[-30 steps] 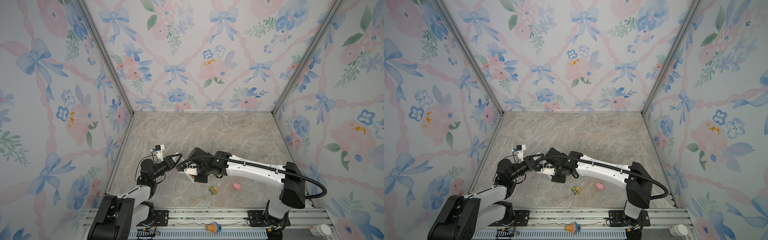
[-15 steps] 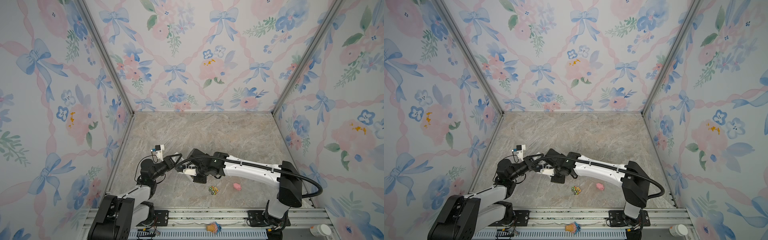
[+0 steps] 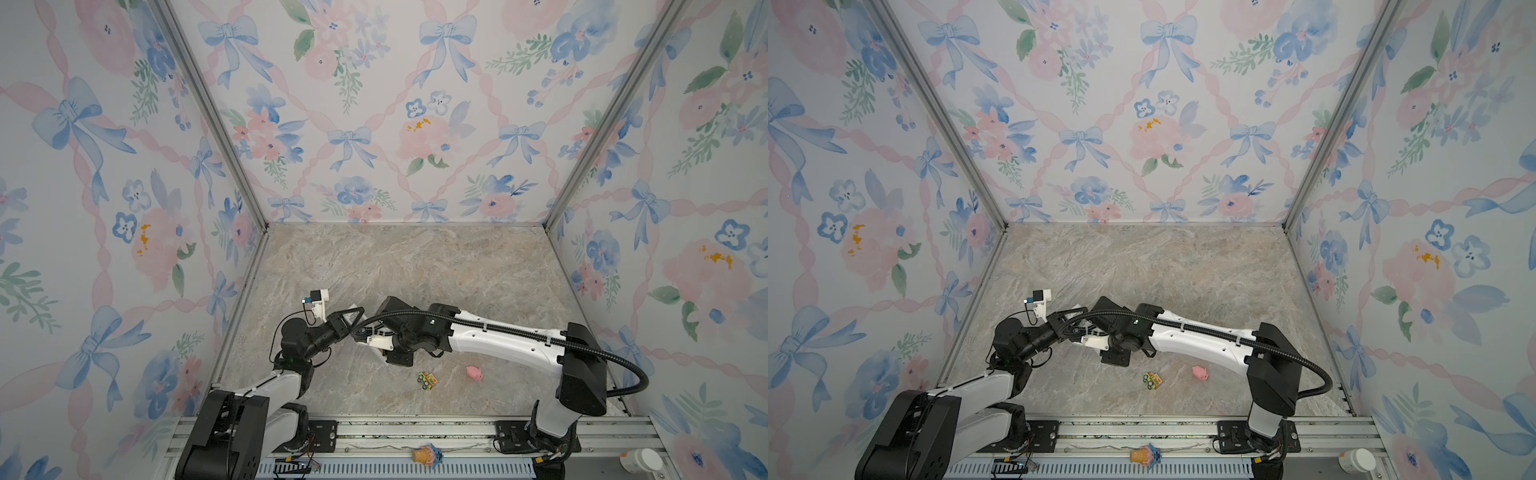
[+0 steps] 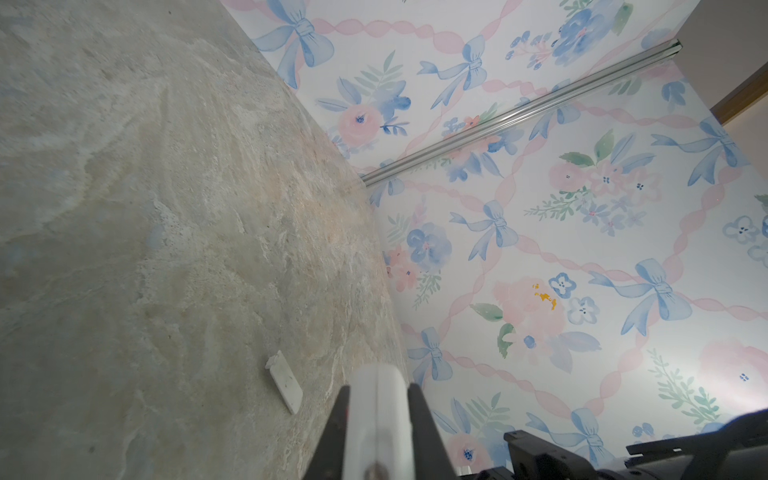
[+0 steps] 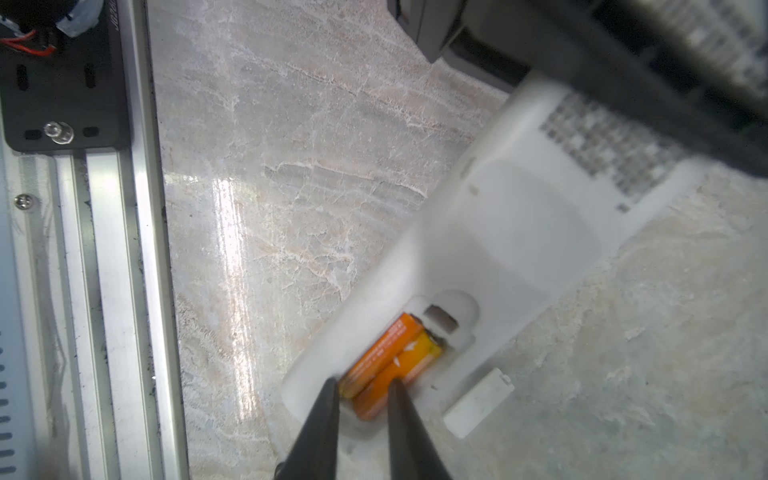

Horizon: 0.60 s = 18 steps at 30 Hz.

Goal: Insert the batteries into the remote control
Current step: 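Raise the right gripper and move it toward the white battery cover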

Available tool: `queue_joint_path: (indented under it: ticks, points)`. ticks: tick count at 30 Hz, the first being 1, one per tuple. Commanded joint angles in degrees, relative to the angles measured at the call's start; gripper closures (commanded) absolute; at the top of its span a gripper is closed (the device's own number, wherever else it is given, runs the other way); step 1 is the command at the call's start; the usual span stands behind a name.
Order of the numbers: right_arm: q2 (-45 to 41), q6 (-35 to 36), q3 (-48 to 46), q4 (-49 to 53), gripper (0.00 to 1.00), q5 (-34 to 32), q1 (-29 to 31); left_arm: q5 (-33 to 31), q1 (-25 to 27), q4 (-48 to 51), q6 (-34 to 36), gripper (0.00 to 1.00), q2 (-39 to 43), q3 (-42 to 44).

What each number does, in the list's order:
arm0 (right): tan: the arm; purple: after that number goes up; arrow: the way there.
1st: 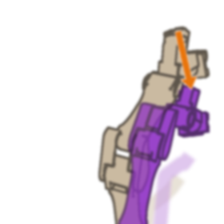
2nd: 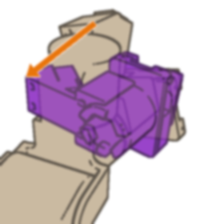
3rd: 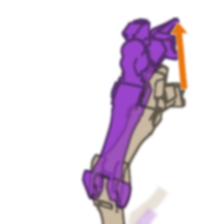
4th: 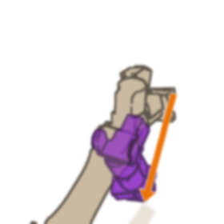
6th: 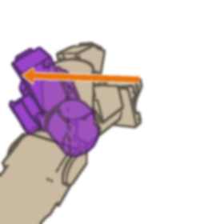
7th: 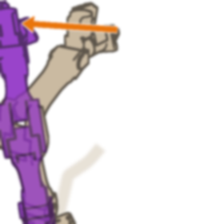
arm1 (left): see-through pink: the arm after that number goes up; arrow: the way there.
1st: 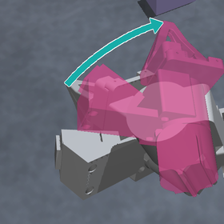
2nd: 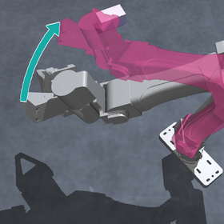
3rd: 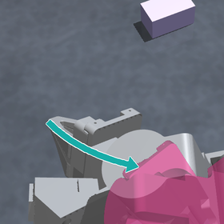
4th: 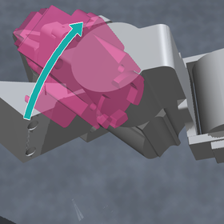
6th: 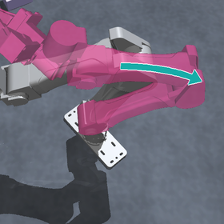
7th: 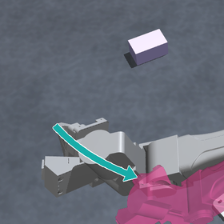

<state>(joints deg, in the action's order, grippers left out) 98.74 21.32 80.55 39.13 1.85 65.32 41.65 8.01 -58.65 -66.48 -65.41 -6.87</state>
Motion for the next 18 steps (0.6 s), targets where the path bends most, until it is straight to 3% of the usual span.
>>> queue_joint_path:
  ticks: [1, 18]
  points:
    - [-3.56, -1.67, 0.32, -0.53, 0.73, -0.26, 0.24, 0.68, 0.15, -2.21, -0.82, 1.00, 0.12, -0.09]
    - [-10.84, -9.84, -3.34, -1.16, 0.49, -3.60, -6.99, -0.82, -0.01, -2.15, -0.71, 1.00, -2.53, -0.64]
